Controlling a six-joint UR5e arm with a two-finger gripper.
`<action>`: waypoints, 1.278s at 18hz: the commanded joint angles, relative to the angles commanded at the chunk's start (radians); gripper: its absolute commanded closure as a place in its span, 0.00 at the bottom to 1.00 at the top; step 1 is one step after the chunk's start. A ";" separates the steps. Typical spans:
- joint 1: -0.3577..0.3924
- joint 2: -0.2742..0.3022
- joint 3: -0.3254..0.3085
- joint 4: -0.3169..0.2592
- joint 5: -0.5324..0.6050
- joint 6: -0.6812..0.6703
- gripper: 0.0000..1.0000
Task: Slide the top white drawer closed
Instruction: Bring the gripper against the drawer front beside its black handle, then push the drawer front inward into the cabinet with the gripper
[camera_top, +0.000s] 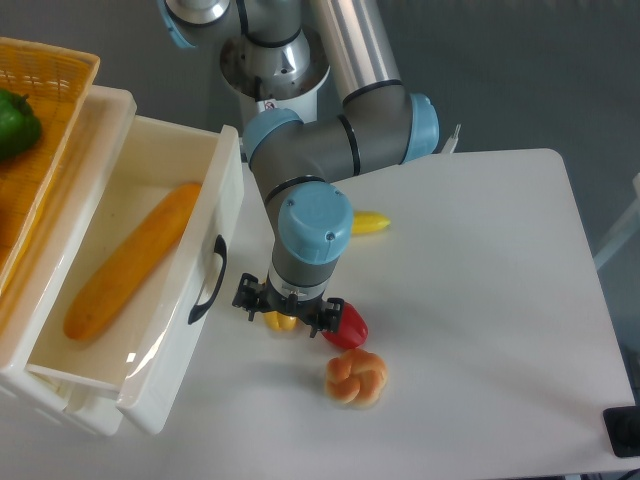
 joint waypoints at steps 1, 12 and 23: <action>-0.005 0.000 0.000 0.000 -0.002 0.002 0.00; -0.020 0.009 0.000 -0.015 -0.005 0.000 0.00; -0.021 0.023 0.000 -0.025 -0.022 0.000 0.00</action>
